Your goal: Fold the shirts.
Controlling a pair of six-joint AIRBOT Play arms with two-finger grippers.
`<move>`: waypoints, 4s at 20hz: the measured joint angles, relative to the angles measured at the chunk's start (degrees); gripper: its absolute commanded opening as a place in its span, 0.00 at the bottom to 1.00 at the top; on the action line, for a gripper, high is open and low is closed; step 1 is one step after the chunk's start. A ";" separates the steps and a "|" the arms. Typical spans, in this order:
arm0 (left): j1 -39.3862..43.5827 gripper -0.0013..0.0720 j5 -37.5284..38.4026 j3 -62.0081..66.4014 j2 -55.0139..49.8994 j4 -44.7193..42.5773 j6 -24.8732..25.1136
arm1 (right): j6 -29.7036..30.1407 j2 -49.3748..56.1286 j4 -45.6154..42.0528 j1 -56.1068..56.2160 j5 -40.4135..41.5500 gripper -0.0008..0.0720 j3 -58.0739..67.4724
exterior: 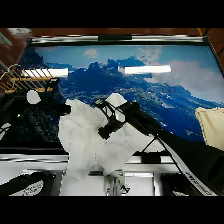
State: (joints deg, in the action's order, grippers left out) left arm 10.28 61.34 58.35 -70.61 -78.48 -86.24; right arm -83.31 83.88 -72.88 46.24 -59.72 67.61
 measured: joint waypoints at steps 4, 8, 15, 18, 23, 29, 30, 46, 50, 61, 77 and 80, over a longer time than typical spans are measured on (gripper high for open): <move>0.00 0.08 3.87 0.09 0.00 0.07 0.00 | 0.13 1.36 -1.62 4.26 2.43 0.88 -0.44; 0.00 0.08 5.42 0.09 0.00 1.09 0.00 | 0.42 2.89 -5.01 6.32 4.74 0.88 -0.57; -1.57 0.08 5.97 0.09 0.00 5.60 0.00 | -2.49 6.40 -11.39 6.99 9.46 0.53 -0.59; -2.84 0.08 5.57 0.09 0.00 7.08 0.13 | -9.99 6.69 -20.31 6.99 10.88 0.10 -0.55; -3.63 0.08 5.07 0.09 0.00 7.93 3.37 | -17.99 6.38 -32.39 6.97 11.50 0.10 2.40; -3.80 0.08 3.30 0.09 0.00 8.17 4.48 | -14.47 5.53 -36.00 6.29 12.52 0.10 12.13; -3.80 0.08 3.06 0.09 0.00 8.22 4.57 | -13.70 5.44 -36.26 5.55 12.68 0.10 13.70; -3.82 0.08 2.21 5.11 0.00 11.10 4.79 | -9.18 3.65 -7.61 -16.28 -8.87 0.76 18.05; -3.82 0.08 2.19 9.64 0.00 11.45 4.79 | -10.43 3.34 7.85 -24.55 -13.86 0.77 9.81; -3.82 0.08 2.38 12.11 0.04 11.65 7.19 | -7.89 4.96 36.54 -28.50 1.44 0.89 -13.79; -3.80 0.08 2.40 12.17 0.04 1.27 7.80 | 1.25 1.29 53.46 -32.48 1.14 0.10 -11.02; -3.80 0.08 2.12 11.37 0.04 -2.54 7.80 | -1.03 0.66 52.85 -34.51 0.44 0.10 -10.82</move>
State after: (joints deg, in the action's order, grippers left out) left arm 6.48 63.46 69.71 -70.57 -81.01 -78.43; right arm -84.33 84.53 -20.03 11.73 -59.29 56.80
